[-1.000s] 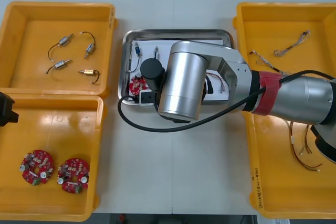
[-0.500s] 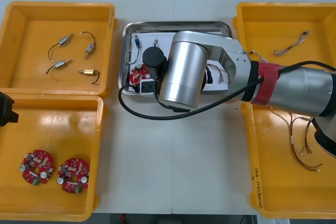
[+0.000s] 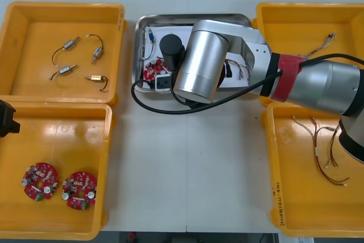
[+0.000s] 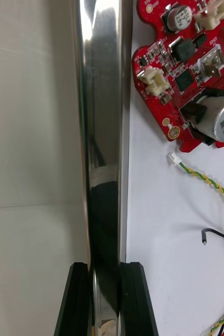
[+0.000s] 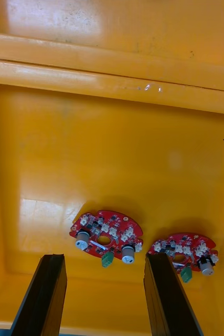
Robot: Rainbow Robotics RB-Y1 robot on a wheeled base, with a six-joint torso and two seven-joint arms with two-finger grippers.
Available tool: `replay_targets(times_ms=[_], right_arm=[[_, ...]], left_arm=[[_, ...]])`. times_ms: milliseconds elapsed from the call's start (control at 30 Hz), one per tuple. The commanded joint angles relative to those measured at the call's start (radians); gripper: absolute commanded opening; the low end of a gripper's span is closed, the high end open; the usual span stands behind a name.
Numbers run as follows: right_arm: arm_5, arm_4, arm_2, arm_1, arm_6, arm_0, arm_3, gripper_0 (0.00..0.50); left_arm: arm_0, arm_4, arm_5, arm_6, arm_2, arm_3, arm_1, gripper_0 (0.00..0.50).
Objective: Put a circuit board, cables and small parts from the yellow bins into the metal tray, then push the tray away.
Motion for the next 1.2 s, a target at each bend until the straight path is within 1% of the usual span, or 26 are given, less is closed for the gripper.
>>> replay_targets(times_ms=[33,200,367,733,1200], right_arm=[[-0.010,-0.010,0.009,0.029,0.057,-0.074,0.024,0.000],[-0.019,-0.012,0.009,0.050,0.076,-0.095,0.063,0.000],[-0.053,-0.042,0.009,0.052,0.089,-0.107,0.090,0.000],[-0.087,-0.042,0.009,0.053,0.127,-0.137,0.155,0.000],[-0.139,-0.042,0.005,0.064,0.147,-0.163,0.230,0.000]], left_arm=[[0.016,-0.001,0.006,-0.088,0.031,-0.030,0.044,0.433],[0.016,-0.001,0.006,-0.088,0.031,-0.030,0.044,0.433],[0.016,-0.001,0.006,-0.088,0.031,-0.030,0.044,0.433],[0.016,-0.001,0.006,-0.088,0.031,-0.030,0.044,0.431],[0.016,-0.001,0.006,-0.088,0.031,-0.030,0.044,0.435]])
